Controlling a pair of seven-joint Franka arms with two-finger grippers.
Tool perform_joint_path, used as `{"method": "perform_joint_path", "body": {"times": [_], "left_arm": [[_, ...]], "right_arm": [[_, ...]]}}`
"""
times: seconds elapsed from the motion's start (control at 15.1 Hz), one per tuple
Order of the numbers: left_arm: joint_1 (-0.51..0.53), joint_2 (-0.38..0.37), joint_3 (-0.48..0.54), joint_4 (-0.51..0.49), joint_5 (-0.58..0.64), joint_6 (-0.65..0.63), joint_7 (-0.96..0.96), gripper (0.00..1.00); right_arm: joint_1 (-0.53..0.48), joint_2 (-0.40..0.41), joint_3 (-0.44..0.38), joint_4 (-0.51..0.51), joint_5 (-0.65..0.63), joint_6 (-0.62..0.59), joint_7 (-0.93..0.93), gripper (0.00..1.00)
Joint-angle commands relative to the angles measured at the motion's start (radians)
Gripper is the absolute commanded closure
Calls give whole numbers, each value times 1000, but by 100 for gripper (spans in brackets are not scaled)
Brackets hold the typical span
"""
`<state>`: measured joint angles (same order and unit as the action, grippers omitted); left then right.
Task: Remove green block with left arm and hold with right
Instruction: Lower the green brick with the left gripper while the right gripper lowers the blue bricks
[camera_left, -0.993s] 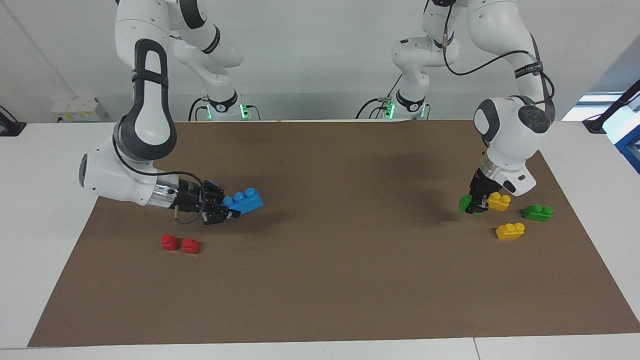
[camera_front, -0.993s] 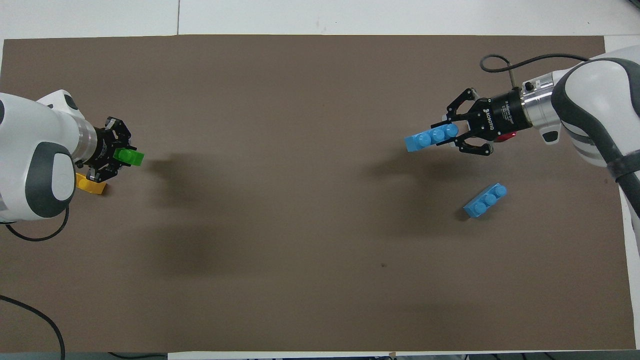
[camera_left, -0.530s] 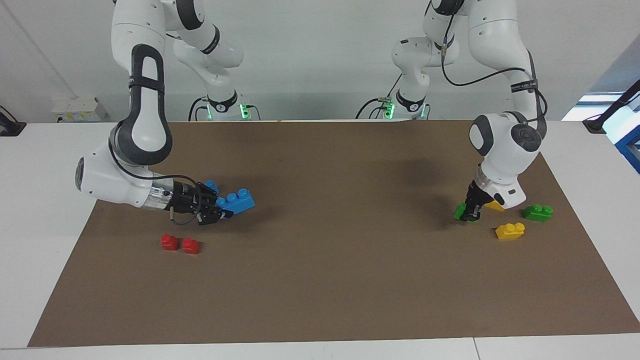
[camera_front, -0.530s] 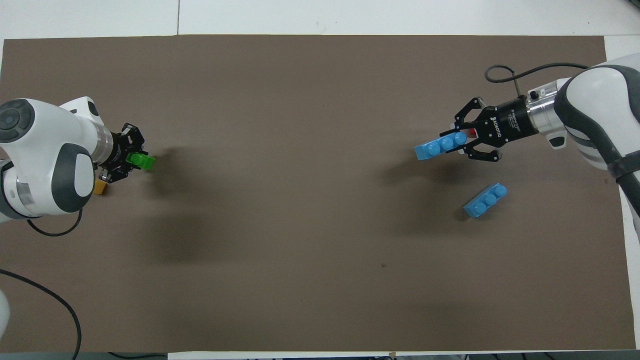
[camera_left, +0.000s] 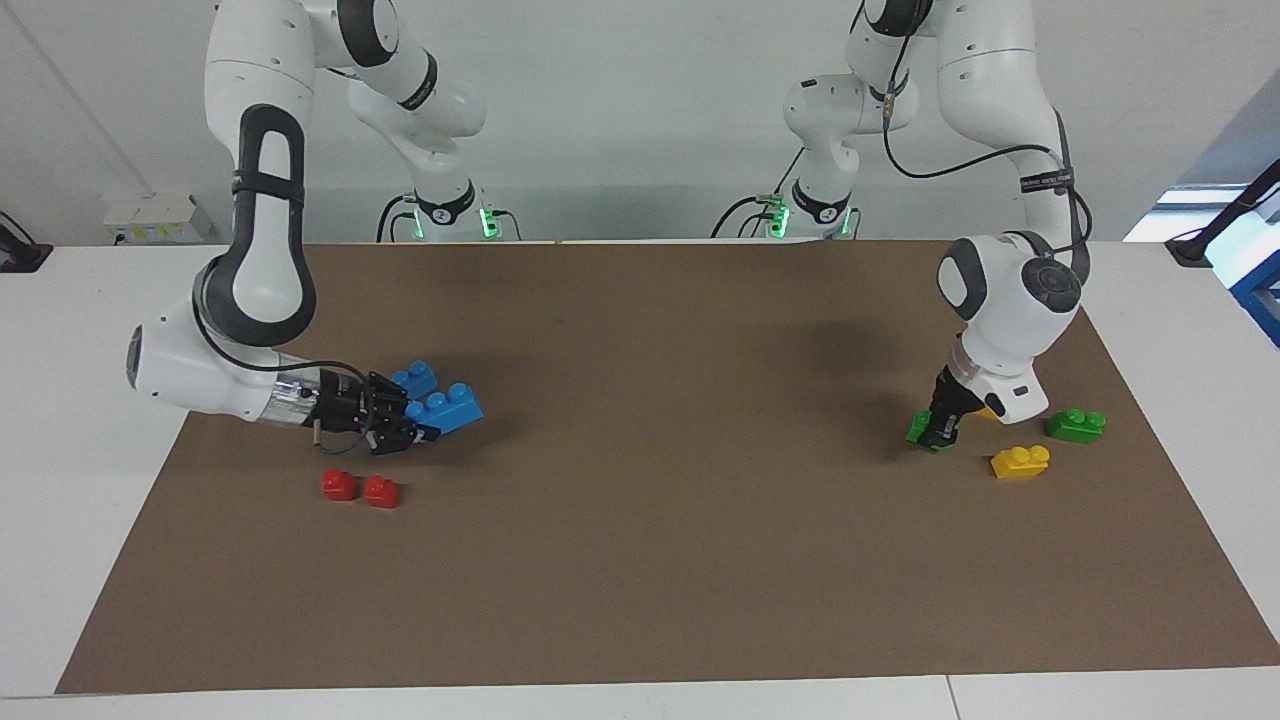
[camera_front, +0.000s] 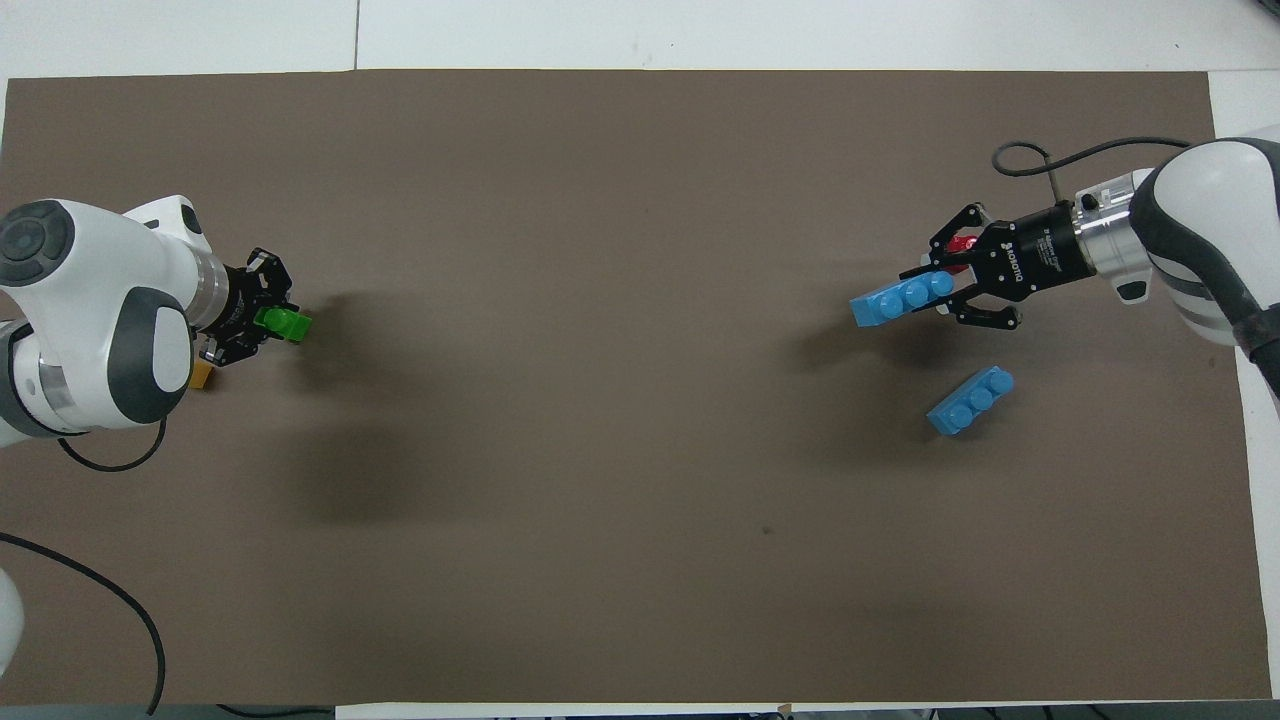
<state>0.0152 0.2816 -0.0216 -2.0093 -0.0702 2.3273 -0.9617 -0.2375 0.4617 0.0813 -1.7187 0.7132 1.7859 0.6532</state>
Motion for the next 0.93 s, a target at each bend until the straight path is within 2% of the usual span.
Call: {"method": "perform_joint_path", "body": {"times": [0.0, 0.53, 0.6, 0.86], "left_arm": [[11, 13, -5, -5, -26, 30, 49, 100], [29, 18, -5, -9, -26, 44, 89, 100], [31, 18, -5, -11, -26, 44, 95, 91], [28, 19, -5, -11, -26, 43, 100, 17]], "right_arm": [[-42, 23, 15, 1, -17, -13, -67, 100], [-59, 64, 15, 1, -23, -13, -132, 100], [-59, 72, 15, 1, -23, -11, -138, 100], [-72, 92, 17, 7, -23, -8, -156, 100]]}}
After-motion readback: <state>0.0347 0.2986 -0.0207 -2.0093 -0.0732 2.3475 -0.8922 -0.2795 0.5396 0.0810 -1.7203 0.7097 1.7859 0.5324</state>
